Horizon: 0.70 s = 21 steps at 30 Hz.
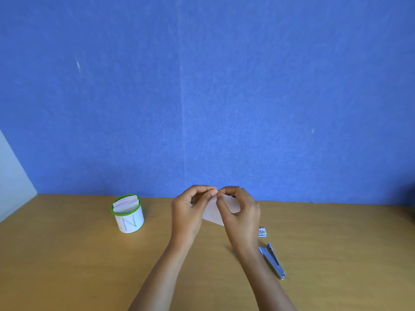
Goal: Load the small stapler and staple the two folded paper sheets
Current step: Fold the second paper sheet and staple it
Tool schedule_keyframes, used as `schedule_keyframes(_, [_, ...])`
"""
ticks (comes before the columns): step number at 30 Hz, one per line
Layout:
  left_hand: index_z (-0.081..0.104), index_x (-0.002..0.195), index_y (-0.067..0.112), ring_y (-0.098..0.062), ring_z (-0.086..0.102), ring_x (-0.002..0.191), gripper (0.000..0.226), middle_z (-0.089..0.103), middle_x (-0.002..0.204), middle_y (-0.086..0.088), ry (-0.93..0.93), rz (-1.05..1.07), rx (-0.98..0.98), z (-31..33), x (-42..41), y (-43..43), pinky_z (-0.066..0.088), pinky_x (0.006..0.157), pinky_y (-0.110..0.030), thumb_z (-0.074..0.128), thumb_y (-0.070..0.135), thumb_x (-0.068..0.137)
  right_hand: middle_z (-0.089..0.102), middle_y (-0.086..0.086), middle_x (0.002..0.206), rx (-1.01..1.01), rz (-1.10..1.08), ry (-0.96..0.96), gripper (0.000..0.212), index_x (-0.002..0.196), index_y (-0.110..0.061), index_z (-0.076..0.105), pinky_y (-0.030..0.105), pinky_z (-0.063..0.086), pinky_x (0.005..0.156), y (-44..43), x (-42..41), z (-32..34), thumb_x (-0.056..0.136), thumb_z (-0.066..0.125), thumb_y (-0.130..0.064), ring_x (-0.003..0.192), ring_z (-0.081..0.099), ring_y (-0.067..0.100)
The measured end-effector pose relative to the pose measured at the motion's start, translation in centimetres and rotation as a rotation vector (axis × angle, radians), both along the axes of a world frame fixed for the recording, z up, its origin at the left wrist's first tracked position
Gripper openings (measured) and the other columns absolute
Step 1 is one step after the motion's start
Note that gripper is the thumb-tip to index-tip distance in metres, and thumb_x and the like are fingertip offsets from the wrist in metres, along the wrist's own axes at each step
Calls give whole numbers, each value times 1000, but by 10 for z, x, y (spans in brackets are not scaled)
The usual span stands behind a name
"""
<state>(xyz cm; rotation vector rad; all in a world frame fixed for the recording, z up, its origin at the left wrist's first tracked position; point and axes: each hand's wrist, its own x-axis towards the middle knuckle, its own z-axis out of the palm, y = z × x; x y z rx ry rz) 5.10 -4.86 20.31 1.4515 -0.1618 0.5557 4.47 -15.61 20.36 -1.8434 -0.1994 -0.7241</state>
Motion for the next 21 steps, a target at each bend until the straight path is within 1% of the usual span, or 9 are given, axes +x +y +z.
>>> schedule_keyframes(5, [72,70,30,-1,68,76,24,74,77,10,-32,107,-6,2,-2,-3,47,69,-8,71,8,79,68,-20,79,67,-8,41,11,76,-31,65,39,48,85,3,0,3,71,58,-39,88,61,2])
schedule_keyframes(8, [71,71,31,3,66,76,23,73,77,14,-36,161,-33,5,-3,-1,45,68,-5,72,9,79,68,-18,77,143,-37,49,12,73,-30,65,19,47,78,-3,3,-3,68,56,-37,84,62,4])
schedule_keyframes(10, [71,74,29,4,66,76,22,73,77,15,-47,192,-67,7,-1,3,45,68,-5,72,8,79,67,-16,75,195,-58,79,5,71,-29,65,8,41,69,-8,6,-10,69,60,-30,79,62,6])
schedule_keyframes(12, [71,75,26,5,65,75,20,73,76,17,-50,221,-78,10,0,7,45,68,-4,71,6,79,66,-14,73,214,-85,132,8,70,-29,64,9,40,65,-16,8,-17,74,65,-22,76,61,6])
schedule_keyframes(15, [70,76,24,9,64,74,18,72,75,22,-46,273,-121,14,3,20,44,67,-3,69,7,81,65,-11,70,320,-164,245,14,71,-28,63,24,46,64,-31,10,-28,81,63,-18,70,58,1])
schedule_keyframes(16, [70,76,25,10,64,74,18,72,75,23,-47,281,-94,16,4,25,44,66,-2,70,8,81,65,-11,72,354,-185,261,15,72,-29,63,25,47,64,-36,10,-29,83,62,-19,69,58,0])
schedule_keyframes(18, [70,73,30,10,63,72,22,72,75,23,-37,253,32,18,7,31,44,66,-3,71,10,81,67,-11,78,356,-150,224,14,76,-30,65,14,45,63,-40,10,-25,87,61,-22,72,59,3])
schedule_keyframes(19, [70,71,33,9,63,72,25,71,74,24,-24,229,111,19,8,31,43,66,-3,72,10,80,68,-12,84,327,-103,193,12,81,-31,66,8,43,63,-39,9,-20,88,61,-24,76,60,4])
schedule_keyframes(21, [69,68,37,10,63,72,27,70,73,27,-1,192,258,19,9,26,42,66,-3,73,12,78,68,-17,96,203,5,129,10,93,-32,67,7,43,67,-31,7,-9,88,63,-25,86,60,2])
